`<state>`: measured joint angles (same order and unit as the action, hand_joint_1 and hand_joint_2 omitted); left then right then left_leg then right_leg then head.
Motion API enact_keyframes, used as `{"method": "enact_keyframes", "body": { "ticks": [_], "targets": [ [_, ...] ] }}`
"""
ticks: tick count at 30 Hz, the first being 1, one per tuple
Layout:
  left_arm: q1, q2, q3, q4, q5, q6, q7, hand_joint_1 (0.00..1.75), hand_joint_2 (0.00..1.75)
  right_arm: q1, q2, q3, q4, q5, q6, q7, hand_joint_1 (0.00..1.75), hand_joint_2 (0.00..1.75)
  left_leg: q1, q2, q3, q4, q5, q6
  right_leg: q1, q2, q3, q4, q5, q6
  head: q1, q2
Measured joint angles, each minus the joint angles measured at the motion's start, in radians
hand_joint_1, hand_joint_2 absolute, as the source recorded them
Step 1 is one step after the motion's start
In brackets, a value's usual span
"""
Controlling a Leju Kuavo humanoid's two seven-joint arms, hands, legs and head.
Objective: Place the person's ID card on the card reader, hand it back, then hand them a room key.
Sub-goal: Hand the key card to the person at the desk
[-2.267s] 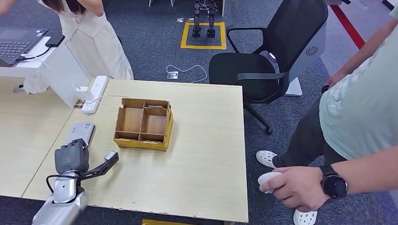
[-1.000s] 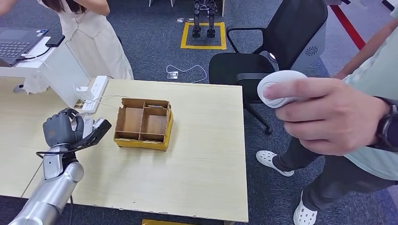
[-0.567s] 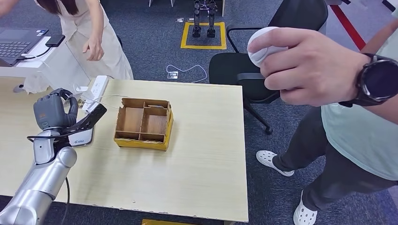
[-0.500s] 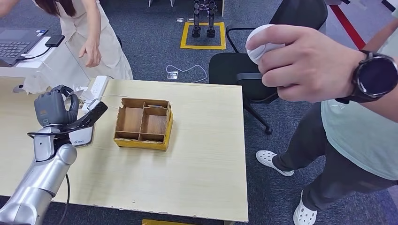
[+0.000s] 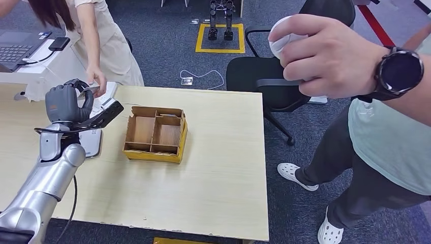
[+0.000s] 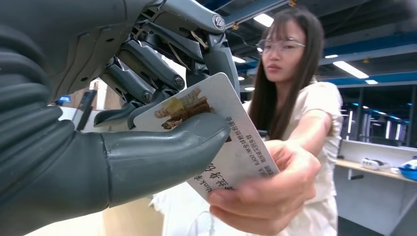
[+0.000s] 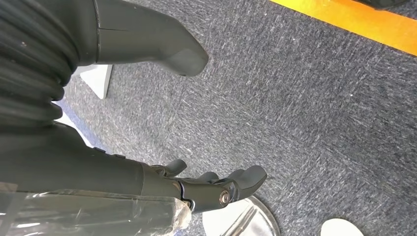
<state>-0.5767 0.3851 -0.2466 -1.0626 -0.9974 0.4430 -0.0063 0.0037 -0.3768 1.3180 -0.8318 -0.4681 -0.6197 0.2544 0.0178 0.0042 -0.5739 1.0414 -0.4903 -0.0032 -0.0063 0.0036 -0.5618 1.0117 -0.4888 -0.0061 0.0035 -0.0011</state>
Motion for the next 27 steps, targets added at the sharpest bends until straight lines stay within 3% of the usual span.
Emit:
{"method": "enact_keyframes", "body": {
  "ticks": [10, 14, 19, 27],
  "targets": [
    [-0.026, -0.006, -0.036, 0.015, 0.026, 0.051, -0.021, 1.75, 1.75, -0.003, 0.018, -0.012, 0.026, 0.021, 0.022, -0.027, 0.0, 1.75, 0.0, 0.001, -0.001, 0.0, 0.0, 0.0, 0.0, 0.001, -0.001, 0.0, 0.001, 0.001, 0.0, 0.0],
    [-0.037, -0.004, -0.048, 0.021, 0.011, 0.054, -0.02, 0.0, 1.75, -0.003, 0.022, -0.022, 0.032, 0.033, 0.028, -0.027, 0.0, 1.75, 0.0, 0.001, -0.002, 0.0, 0.0, 0.0, 0.0, 0.001, -0.002, 0.0, 0.001, 0.001, 0.0, 0.0],
    [-0.039, -0.002, -0.054, 0.024, 0.034, 0.053, -0.033, 0.0, 1.75, -0.003, 0.025, -0.034, 0.034, 0.05, 0.03, -0.022, 0.0, 1.75, 0.0, 0.0, -0.002, 0.0, 0.0, 0.0, 0.0, 0.0, -0.002, 0.0, 0.001, 0.001, 0.0, 0.0],
    [-0.03, 0.007, -0.054, 0.01, 0.221, -0.116, -0.069, 0.0, 1.75, 0.007, 0.025, -0.058, 0.031, 0.08, 0.028, 0.003, 0.0, 1.75, 0.0, 0.0, -0.002, 0.0, 0.0, 0.0, 0.0, 0.001, -0.002, 0.0, 0.001, 0.001, 0.0, 0.0]
  ]
}}
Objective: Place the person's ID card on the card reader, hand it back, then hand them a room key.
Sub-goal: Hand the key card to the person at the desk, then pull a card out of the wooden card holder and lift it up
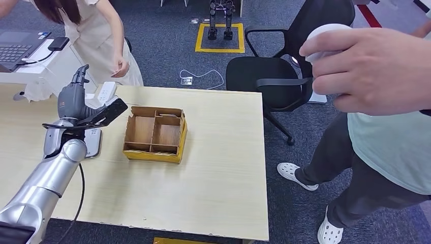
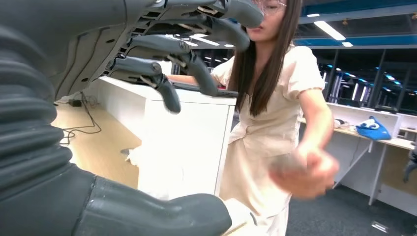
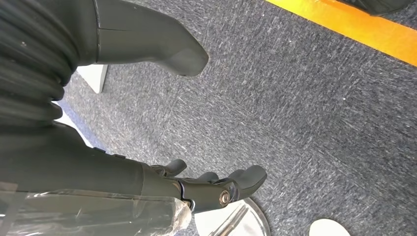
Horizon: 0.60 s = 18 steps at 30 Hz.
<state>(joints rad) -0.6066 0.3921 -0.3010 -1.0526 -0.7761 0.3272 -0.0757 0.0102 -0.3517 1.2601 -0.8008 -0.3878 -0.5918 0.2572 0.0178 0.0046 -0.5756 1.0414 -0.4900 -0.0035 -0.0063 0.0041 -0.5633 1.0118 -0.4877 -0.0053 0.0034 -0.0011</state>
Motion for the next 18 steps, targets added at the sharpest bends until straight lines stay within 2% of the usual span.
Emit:
{"method": "enact_keyframes", "body": {
  "ticks": [11, 15, 18],
  "targets": [
    [0.02, 0.05, 0.0, -0.051, 0.023, -0.061, -0.02, 0.0, 1.75, 0.003, 0.0, -0.017, -0.002, 0.021, 0.005, 0.003, 0.0, 1.75, 0.0, 0.0, 0.0, 0.0, 0.0, 0.0, 0.0, 0.0, 0.0, 0.0, 0.0, 0.0, 0.0, 0.0],
    [0.025, 0.086, -0.012, -0.077, 0.057, -0.202, -0.038, 0.0, 1.75, 0.004, 0.0, -0.026, -0.002, 0.034, 0.009, 0.003, 0.0, 1.75, 0.0, 0.001, 0.0, 0.0, 0.0, 0.0, 0.0, 0.001, 0.0, 0.0, 0.0, 0.0, 0.0, 0.0],
    [0.03, 0.153, -0.037, -0.124, 0.067, -0.316, -0.063, 0.0, 1.75, 0.011, 0.0, -0.038, -0.002, 0.053, 0.02, 0.003, 0.0, 1.75, 0.0, 0.002, 0.0, 0.0, 0.0, 0.0, 0.0, 0.002, -0.001, 0.0, 0.0, 0.0, 0.0, 0.0]
  ]
}}
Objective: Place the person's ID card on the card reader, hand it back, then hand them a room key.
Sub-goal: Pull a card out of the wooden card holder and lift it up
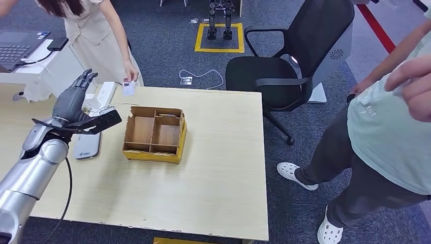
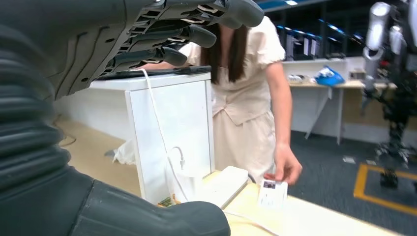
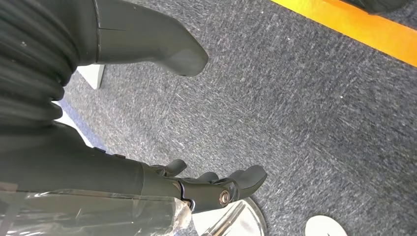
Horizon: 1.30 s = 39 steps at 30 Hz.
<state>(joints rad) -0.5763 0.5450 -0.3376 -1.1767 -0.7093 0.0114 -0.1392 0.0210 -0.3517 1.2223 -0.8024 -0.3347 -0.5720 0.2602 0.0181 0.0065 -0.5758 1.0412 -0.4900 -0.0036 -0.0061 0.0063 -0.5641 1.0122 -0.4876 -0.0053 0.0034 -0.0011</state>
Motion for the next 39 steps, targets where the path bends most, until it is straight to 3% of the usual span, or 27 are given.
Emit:
{"method": "enact_keyframes", "body": {
  "ticks": [5, 11, 16, 20, 25, 30, 34, 39],
  "targets": [
    [0.021, 0.164, -0.045, -0.119, 0.034, -0.151, -0.044, 0.0, 1.75, 0.012, 0.0, -0.032, 0.004, 0.028, 0.014, -0.005, 0.0, 1.75, 0.0, 0.0, -0.001, -0.001, 0.0, 0.0, 0.0, 0.001, -0.001, 0.0, 0.0, 0.0, 0.0, 0.0],
    [0.14, 0.377, -0.07, -0.289, 0.073, -0.188, -0.051, 0.0, 1.75, 0.028, 0.003, -0.074, 0.012, 0.048, 0.02, -0.018, 0.0, 1.75, 0.0, 0.001, -0.002, -0.001, 0.0, 0.0, 0.0, 0.001, -0.003, 0.0, -0.001, 0.0, 0.0, 0.0],
    [0.281, 0.496, -0.07, -0.393, 0.083, -0.175, -0.041, 0.0, 1.75, 0.039, 0.005, -0.1, 0.014, 0.061, 0.019, -0.015, 0.0, 1.75, 0.0, 0.0, -0.002, -0.001, 0.0, 0.0, 0.0, 0.0, -0.003, 0.0, -0.001, 0.0, 0.0, 0.0],
    [0.357, 0.552, -0.069, -0.447, 0.085, -0.171, -0.032, 0.0, 1.75, 0.044, 0.005, -0.114, 0.014, 0.064, 0.018, -0.012, 0.0, 1.75, 0.0, 0.0, -0.002, -0.001, 0.0, 0.0, 0.0, 0.0, -0.002, 0.0, -0.001, 0.0, 0.0, 0.0],
    [0.395, 0.582, -0.068, -0.48, 0.085, -0.169, -0.029, 0.0, 1.75, 0.045, 0.006, -0.12, 0.014, 0.065, 0.018, -0.011, 0.0, 1.75, 0.0, 0.0, -0.002, -0.001, 0.0, 0.0, 0.0, 0.0, -0.002, 0.0, 0.0, 0.0, 0.0, 0.0],
    [0.48, 0.572, -0.043, -0.517, 0.038, -0.154, -0.015, 0.0, 1.75, 0.053, 0.01, -0.136, 0.014, 0.079, 0.021, -0.004, 0.0, 1.75, 0.0, 0.0, -0.002, -0.001, 0.0, 0.0, 0.0, 0.0, -0.002, 0.0, -0.001, 0.0, 0.0, 0.0],
    [0.523, 0.522, -0.037, -0.545, -0.03, -0.128, -0.002, 0.0, 1.75, 0.057, 0.014, -0.144, 0.013, 0.095, 0.024, 0.011, 0.0, 1.75, 0.0, -0.001, -0.002, -0.001, 0.0, 0.0, 0.0, -0.001, -0.002, -0.001, -0.001, 0.0, 0.0, 0.0],
    [0.506, 0.416, -0.05, -0.555, -0.112, -0.115, 0.025, 0.0, 1.75, 0.057, 0.019, -0.16, 0.009, 0.119, 0.034, 0.023, 0.0, 1.75, -0.001, -0.001, -0.002, -0.001, 0.0, 0.0, 0.0, -0.002, -0.002, -0.001, 0.0, 0.001, 0.001, 0.0]
  ]
}}
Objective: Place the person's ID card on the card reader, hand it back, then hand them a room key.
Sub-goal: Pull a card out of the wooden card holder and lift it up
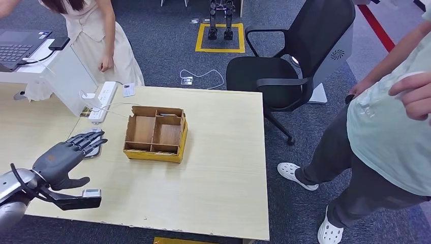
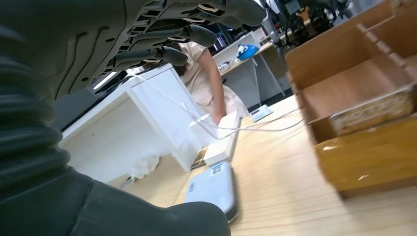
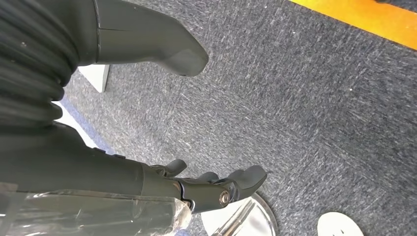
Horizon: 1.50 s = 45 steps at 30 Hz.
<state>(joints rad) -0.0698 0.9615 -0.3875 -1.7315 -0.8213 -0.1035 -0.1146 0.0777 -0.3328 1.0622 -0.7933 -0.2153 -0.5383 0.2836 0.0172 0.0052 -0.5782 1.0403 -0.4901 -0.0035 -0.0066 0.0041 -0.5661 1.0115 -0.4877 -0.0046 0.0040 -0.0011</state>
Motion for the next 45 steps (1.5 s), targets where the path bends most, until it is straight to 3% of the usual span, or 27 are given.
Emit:
{"method": "enact_keyframes", "body": {
  "ticks": [8, 20, 22, 25, 27, 37, 45],
  "targets": [
    [-0.028, -0.08, -0.032, 0.0, -0.021, 0.01, 0.011, 0.0, 1.75, 0.002, 0.005, -0.015, 0.0, 0.009, 0.003, 0.008, 0.0, 1.75, 0.0, 0.0, 0.0, 0.0, 0.0, 0.0, 0.0, 0.0, 0.0, 0.0, 0.001, 0.0, 0.0, 0.0],
    [-0.034, -0.104, -0.042, 0.0, -0.029, 0.018, 0.02, 0.0, 1.75, 0.004, 0.006, -0.022, 0.0, 0.016, 0.006, 0.009, 0.0, 1.75, 0.0, 0.0, 0.0, 0.0, 0.0, 0.0, 0.0, 0.0, 0.0, 0.0, 0.001, 0.0, 0.0, 0.0],
    [-0.036, -0.155, -0.056, 0.003, -0.063, 0.046, 0.054, 0.0, 1.75, 0.008, 0.009, -0.033, -0.002, 0.032, 0.012, 0.017, 0.0, 1.75, 0.0, 0.0, 0.0, 0.0, 0.0, 0.0, 0.0, 0.0, 0.0, 0.0, 0.001, 0.0, 0.0, 0.0],
    [-0.038, -0.275, -0.088, 0.016, -0.136, 0.096, 0.135, 0.0, 1.75, 0.019, 0.012, -0.056, -0.016, 0.062, 0.018, 0.038, 0.0, 1.75, -0.001, 0.0, 0.0, 0.001, 0.0, 0.001, 0.0, 0.0, 0.0, 0.0, 0.001, 0.001, 0.0, 0.0],
    [-0.038, -0.314, -0.097, 0.025, -0.161, 0.103, 0.16, 0.0, 1.75, 0.022, 0.014, -0.064, -0.024, 0.071, 0.018, 0.046, 0.0, 1.75, -0.002, 0.0, 0.0, 0.001, 0.0, 0.001, 0.0, 0.0, 0.0, 0.0, 0.001, 0.001, 0.0, 0.0],
    [-0.038, -0.44, -0.112, 0.118, -0.232, 0.132, 0.223, 0.0, 1.75, 0.043, 0.024, -0.106, -0.073, 0.138, 0.021, 0.122, 0.0, 1.75, -0.001, 0.0, 0.0, 0.0, 0.0, 0.001, 0.0, 0.0, 0.0, 0.0, 0.001, 0.001, 0.0, 0.0],
    [-0.038, -0.503, -0.112, 0.18, -0.274, 0.143, 0.259, 0.0, 1.75, 0.054, 0.027, -0.142, -0.088, 0.164, 0.036, 0.132, 0.0, 1.75, -0.002, 0.0, 0.0, 0.0, 0.0, 0.001, 0.0, 0.0, 0.0, 0.0, 0.001, 0.001, 0.0, 0.0]
  ]
}}
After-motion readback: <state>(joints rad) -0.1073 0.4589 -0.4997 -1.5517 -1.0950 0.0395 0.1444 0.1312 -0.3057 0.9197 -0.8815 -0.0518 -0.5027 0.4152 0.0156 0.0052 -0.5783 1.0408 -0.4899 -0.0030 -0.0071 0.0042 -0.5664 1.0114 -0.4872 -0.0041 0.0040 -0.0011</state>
